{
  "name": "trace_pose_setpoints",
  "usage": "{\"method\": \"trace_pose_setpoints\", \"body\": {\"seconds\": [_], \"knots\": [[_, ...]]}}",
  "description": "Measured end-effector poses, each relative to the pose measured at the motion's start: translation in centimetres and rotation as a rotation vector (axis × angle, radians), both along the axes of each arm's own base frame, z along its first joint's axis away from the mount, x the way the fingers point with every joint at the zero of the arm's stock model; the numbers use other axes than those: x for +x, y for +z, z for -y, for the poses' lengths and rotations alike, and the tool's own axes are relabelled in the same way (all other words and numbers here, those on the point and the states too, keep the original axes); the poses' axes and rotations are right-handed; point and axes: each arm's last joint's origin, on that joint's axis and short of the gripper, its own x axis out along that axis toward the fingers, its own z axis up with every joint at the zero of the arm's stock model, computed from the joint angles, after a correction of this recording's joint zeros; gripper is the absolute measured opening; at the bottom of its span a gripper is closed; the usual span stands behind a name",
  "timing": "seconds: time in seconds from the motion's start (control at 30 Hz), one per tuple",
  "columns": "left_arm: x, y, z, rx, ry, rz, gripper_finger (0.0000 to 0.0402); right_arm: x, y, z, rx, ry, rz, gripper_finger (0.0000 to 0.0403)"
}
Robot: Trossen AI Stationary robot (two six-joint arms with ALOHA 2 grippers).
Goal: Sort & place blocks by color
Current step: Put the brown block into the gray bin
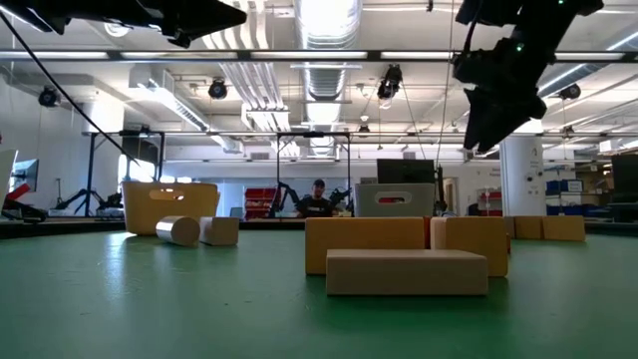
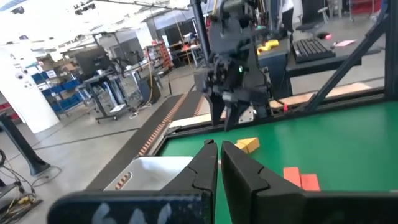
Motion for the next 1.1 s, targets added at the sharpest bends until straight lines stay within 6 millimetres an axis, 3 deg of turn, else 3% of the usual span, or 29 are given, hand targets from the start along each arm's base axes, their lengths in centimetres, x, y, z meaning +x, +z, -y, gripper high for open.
{"method": "trace_pose_setpoints", "body": {"seconds": [0.37,0.77,1.1], "knots": [[1.1,-1.1,0.1,0.012,0.000,-0.048,0.0005,0.8,-1.4,0.1,-0.003,0.038,-0.105,0.0219],[1.4,-0.7,0.2,0.037,0.002,-0.009,0.0005,0.9,-1.7,0.1,0.005,0.043,-0.122,0.0217],[1.4,0.2,0.2,0.130,0.010,0.038,0.0005,0.9,-1.7,0.1,0.002,0.049,-0.125,0.0170]]}}
